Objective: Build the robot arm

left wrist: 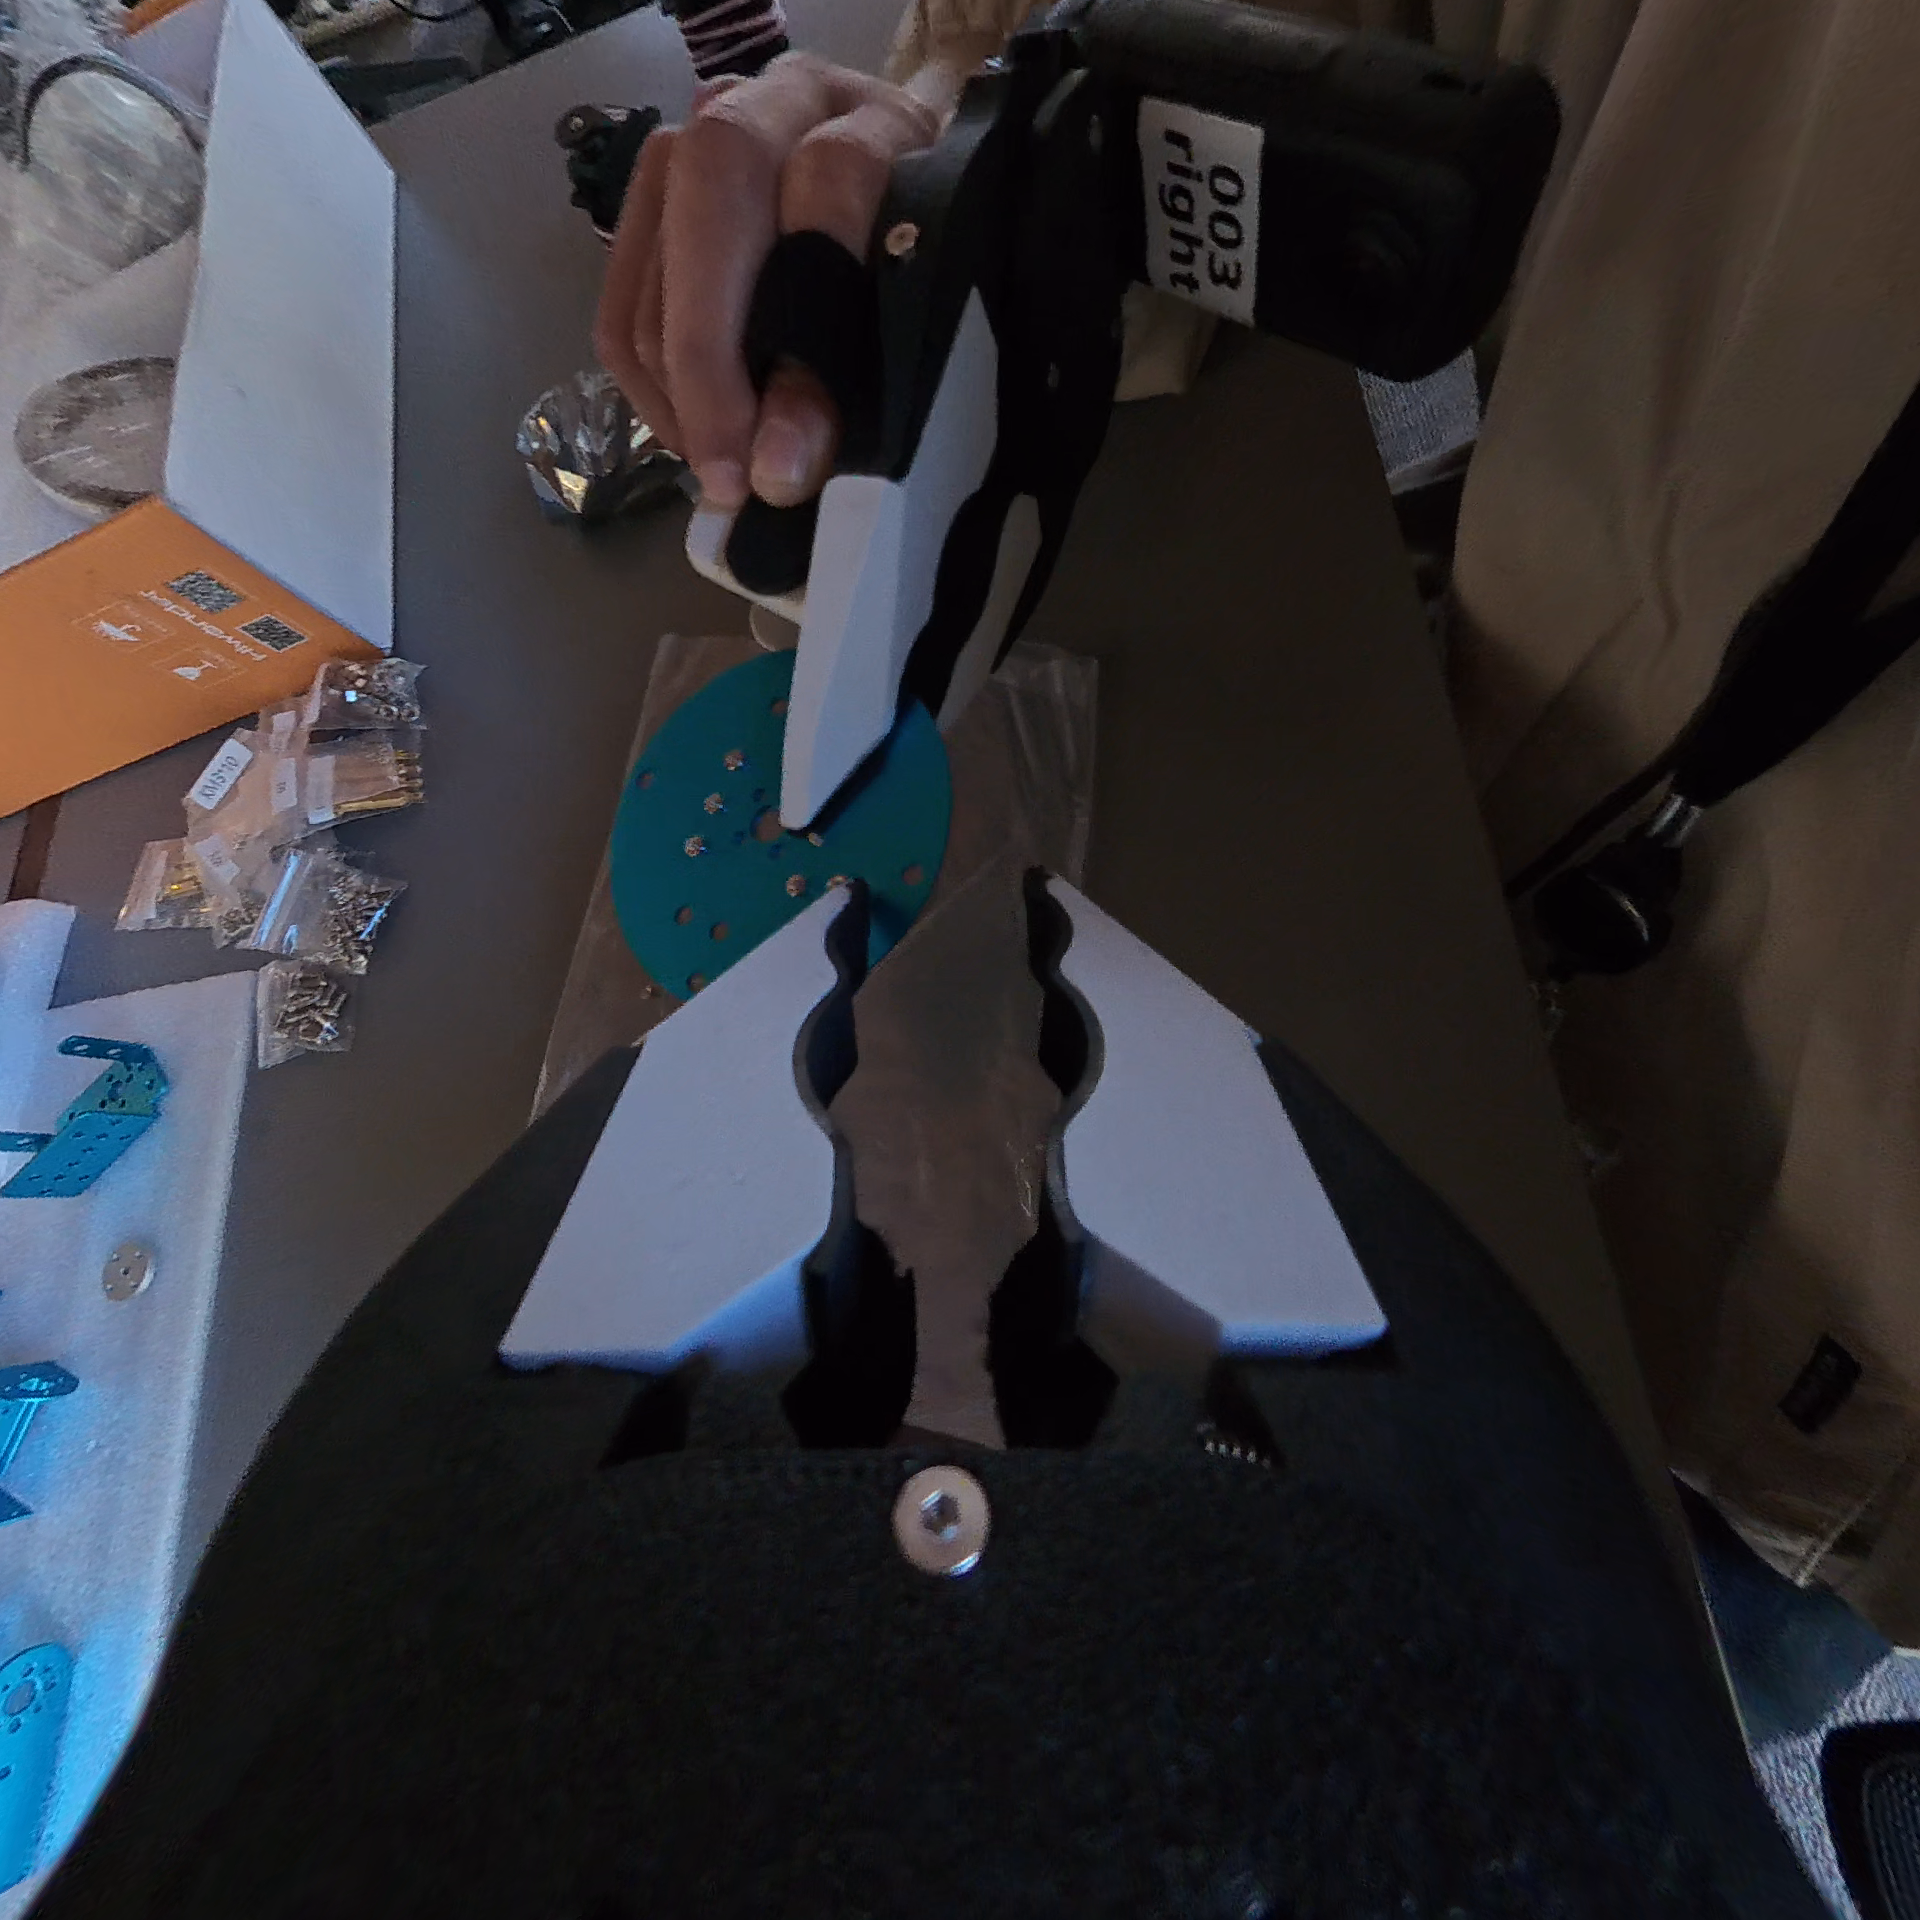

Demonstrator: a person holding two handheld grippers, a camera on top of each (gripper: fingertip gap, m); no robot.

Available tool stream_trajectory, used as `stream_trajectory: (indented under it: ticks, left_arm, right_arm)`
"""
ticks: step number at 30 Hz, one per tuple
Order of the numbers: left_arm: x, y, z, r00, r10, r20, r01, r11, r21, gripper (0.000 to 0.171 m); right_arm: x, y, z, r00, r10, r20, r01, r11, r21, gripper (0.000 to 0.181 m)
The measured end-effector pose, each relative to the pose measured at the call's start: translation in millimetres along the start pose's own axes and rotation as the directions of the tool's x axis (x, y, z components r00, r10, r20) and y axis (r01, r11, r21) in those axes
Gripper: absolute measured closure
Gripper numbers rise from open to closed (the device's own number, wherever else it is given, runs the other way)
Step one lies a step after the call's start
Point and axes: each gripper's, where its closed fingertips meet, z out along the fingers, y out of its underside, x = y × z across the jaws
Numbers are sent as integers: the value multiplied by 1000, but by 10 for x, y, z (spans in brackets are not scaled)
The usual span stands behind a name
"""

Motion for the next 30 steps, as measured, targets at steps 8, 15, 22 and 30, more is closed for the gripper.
stream_trajectory:
  ticks: [8,15,22,30]
  left_arm:
    - [-88,-6,-48,1000,14,24,-14,1000,-13,142]
    - [-114,46,50,1000,10,17,-9,999,-34,136]
    - [-130,45,76,999,23,49,-21,999,-38,138]
    - [-148,36,98,991,40,127,-36,999,-33,146]
  right_arm:
    - [-7,-9,-1,1000,-5,5,4,1000,4,180]
    - [-24,-14,3,1000,-8,12,8,1000,5,180]
    - [-22,7,4,1000,-1,14,1,1000,0,179]
    - [-28,31,8,1000,-1,20,1,1000,-10,179]
